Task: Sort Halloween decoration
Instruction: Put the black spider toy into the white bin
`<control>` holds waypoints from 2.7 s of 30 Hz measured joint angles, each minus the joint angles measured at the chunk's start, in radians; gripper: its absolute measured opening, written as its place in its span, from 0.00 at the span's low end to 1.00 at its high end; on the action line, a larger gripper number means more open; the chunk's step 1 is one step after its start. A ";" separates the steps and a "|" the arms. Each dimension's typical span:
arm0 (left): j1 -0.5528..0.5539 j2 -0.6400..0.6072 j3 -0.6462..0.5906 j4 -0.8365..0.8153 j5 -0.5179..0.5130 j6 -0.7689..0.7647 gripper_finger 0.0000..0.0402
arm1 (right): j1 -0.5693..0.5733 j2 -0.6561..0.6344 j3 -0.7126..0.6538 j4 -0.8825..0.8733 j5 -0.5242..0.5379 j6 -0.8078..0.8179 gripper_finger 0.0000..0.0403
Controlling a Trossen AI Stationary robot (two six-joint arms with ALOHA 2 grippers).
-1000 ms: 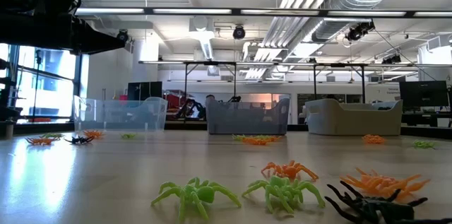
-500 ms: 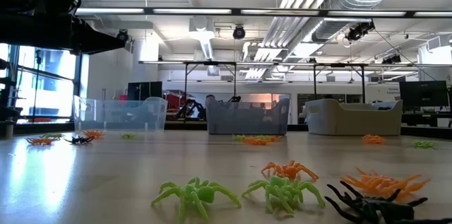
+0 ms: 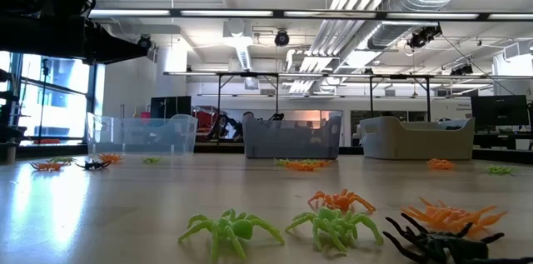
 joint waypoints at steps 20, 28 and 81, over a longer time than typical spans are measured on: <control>0.000 0.000 0.000 0.000 0.000 0.000 0.33 | -0.024 -0.004 0.366 -0.500 0.143 -0.041 0.01; 0.000 0.000 0.000 0.001 0.000 0.000 0.33 | -0.110 -0.130 0.329 -0.503 0.233 -0.132 0.02; 0.000 0.000 0.000 0.000 0.000 0.000 0.33 | -1.703 -0.410 -0.140 -0.044 0.322 -1.537 0.02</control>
